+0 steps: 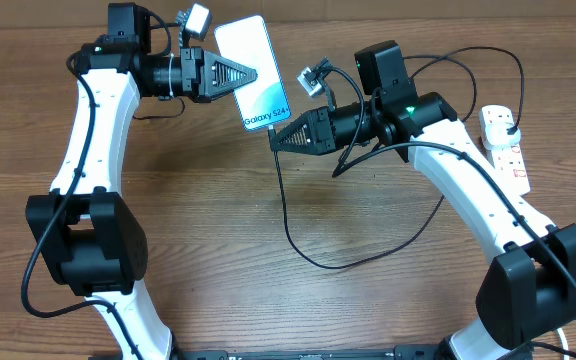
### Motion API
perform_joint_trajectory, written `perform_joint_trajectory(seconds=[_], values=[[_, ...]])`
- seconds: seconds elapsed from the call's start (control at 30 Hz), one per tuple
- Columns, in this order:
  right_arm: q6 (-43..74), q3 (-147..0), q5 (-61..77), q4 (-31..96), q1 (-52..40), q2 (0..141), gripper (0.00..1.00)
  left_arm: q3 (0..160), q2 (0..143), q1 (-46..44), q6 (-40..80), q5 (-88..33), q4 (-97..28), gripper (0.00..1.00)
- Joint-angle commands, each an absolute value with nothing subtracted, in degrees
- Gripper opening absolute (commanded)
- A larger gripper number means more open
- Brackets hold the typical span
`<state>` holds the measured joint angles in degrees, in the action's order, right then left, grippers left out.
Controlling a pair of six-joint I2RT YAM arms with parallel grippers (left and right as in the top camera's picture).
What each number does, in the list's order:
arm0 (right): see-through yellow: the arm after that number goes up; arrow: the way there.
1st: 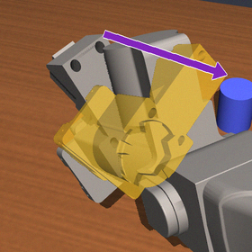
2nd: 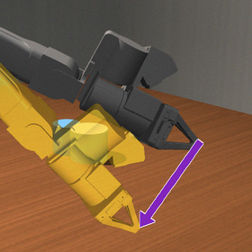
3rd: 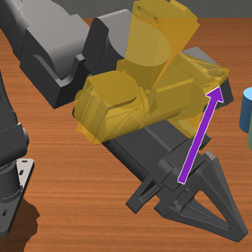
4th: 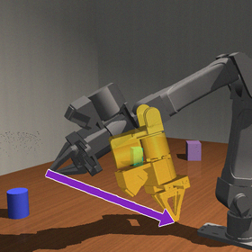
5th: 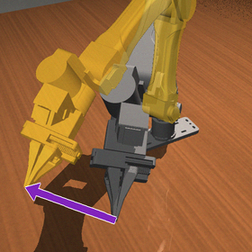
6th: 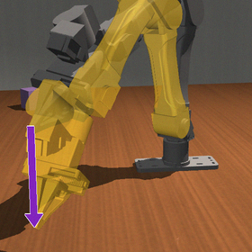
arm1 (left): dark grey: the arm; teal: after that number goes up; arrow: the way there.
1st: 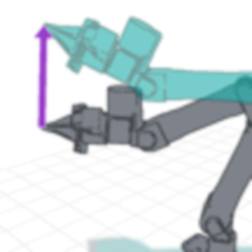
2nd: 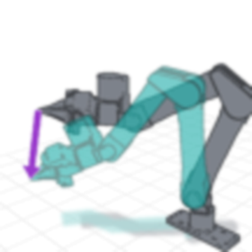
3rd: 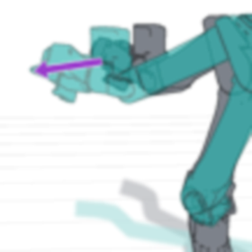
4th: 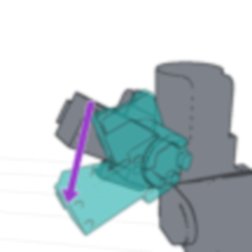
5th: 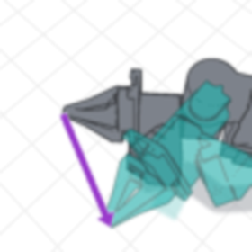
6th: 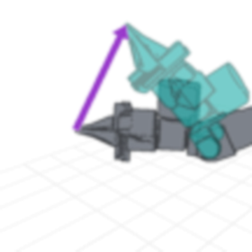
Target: Plug charger to phone and switch on socket
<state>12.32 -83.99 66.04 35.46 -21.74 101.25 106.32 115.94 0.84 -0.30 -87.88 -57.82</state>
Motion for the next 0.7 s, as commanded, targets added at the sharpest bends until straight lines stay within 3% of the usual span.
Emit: perform_joint_trajectory(seconds=[0.0, 0.67], values=[[13.7, -84.4, 67.0, 34.5, -21.4, 101.4, 0.04, 107.1, 115.6, 0.7, -0.1, -90.7, -57.8, 0.04], [16.5, -84.4, 67.7, 33.8, -21.4, 101.5, 0.04, 107.1, 115.6, -0.6, -0.2, -90.7, -57.8, 0.04]])
